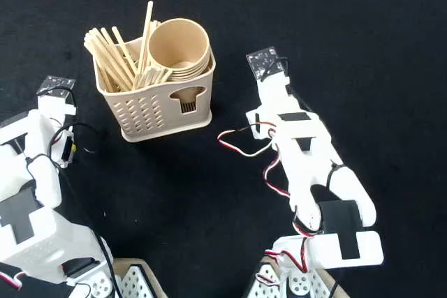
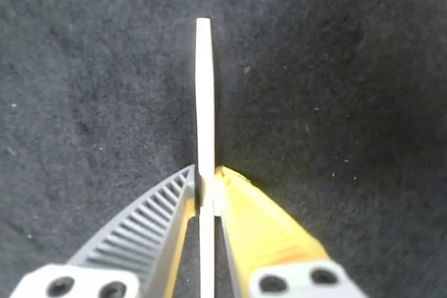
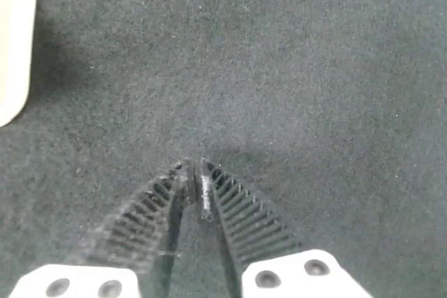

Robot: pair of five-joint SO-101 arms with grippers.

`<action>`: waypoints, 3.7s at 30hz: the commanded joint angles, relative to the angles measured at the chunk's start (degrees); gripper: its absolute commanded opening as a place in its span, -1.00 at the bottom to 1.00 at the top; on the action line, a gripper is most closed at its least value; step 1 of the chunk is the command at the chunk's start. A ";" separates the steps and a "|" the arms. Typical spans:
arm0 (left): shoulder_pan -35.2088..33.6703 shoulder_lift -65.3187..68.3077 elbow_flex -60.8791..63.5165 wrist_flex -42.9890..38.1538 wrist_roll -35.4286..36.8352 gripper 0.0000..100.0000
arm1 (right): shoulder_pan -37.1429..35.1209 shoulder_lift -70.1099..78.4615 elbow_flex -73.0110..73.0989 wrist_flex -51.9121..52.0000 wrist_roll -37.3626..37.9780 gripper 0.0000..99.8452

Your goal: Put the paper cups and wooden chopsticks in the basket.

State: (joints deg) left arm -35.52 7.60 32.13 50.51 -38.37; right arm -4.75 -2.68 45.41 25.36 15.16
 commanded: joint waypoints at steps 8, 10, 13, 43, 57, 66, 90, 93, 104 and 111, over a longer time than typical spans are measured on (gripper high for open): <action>0.31 -38.51 9.54 6.68 2.90 -0.94 | -0.70 -0.31 -0.57 -0.44 0.53 -0.98; 0.48 -50.46 10.77 8.88 3.96 -0.94 | -0.70 -0.40 -0.57 -0.44 0.53 -0.98; 0.57 -65.67 10.68 9.32 8.88 -0.94 | -0.70 -0.48 -0.57 -0.44 0.53 -0.98; 22.81 -72.44 17.98 -39.74 57.05 -0.94 | -0.70 -0.66 -0.57 -0.44 0.53 -0.98; 28.44 -71.91 8.13 -10.20 55.47 -0.59 | -0.79 -0.66 -0.57 -0.44 0.53 -0.98; 25.54 -89.76 9.27 10.99 39.21 -0.60 | -0.79 -0.66 -0.57 -0.44 0.53 -0.98; 15.87 -112.09 65.19 -1.05 25.14 -0.94 | -0.44 -37.58 25.19 1.67 0.53 -0.98; 15.87 -112.00 65.27 1.93 23.12 -0.94 | -0.53 -48.22 32.48 1.14 0.53 -0.98; 15.87 -111.91 65.27 13.63 21.80 -0.94 | 3.52 -82.95 51.65 10.11 0.09 -0.98; 14.81 -111.82 65.27 14.15 21.80 -0.94 | 3.96 -98.42 51.47 37.27 0.09 -0.98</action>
State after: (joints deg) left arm -19.34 -104.13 96.31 64.40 -16.13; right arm -1.58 -95.25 97.27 52.35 15.25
